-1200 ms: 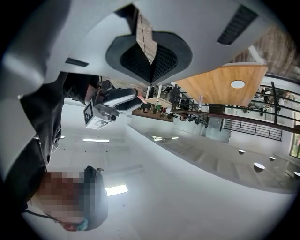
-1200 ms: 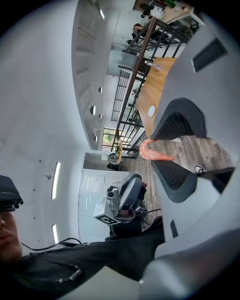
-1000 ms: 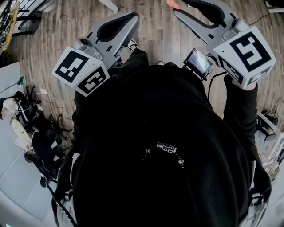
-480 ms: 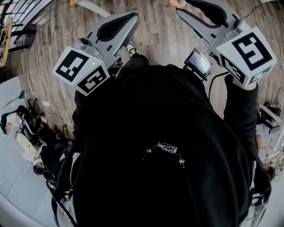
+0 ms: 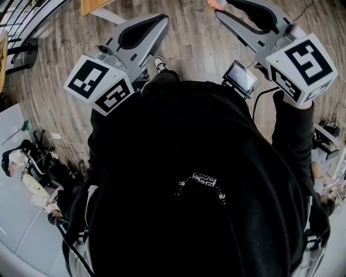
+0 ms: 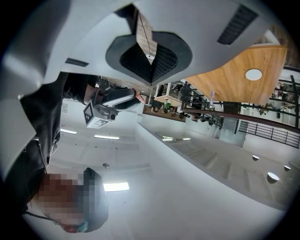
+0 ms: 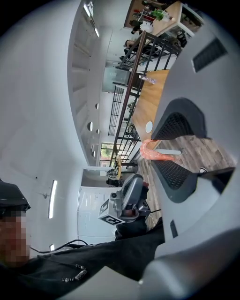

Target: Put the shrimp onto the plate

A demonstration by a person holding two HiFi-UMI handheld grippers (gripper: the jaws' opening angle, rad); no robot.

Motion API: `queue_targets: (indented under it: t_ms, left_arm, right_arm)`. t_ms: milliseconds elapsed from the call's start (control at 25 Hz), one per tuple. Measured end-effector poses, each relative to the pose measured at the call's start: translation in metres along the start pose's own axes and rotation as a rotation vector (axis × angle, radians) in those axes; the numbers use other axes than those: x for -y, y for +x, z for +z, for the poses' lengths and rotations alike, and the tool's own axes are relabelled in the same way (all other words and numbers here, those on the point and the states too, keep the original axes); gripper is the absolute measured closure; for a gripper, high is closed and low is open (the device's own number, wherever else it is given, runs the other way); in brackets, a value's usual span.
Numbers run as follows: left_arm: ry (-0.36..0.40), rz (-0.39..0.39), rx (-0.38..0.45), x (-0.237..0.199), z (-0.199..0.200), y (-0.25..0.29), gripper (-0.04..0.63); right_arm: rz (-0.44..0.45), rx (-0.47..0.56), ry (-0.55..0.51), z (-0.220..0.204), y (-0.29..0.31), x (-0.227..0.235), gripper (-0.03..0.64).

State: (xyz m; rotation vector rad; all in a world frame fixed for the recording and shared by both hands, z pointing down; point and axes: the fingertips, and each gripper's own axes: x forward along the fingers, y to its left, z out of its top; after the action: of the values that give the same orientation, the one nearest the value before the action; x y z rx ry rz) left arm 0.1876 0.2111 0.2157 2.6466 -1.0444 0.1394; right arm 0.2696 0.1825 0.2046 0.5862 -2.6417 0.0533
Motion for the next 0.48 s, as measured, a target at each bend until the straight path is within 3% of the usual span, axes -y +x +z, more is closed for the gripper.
queue_targets:
  t_ms: [480]
  left_arm:
    - [-0.019,-0.033,0.003,-0.101,0.023,-0.010,0.589]
  right_arm:
    - [-0.035,-0.018,0.018,0.040,0.080,0.043,0.471]
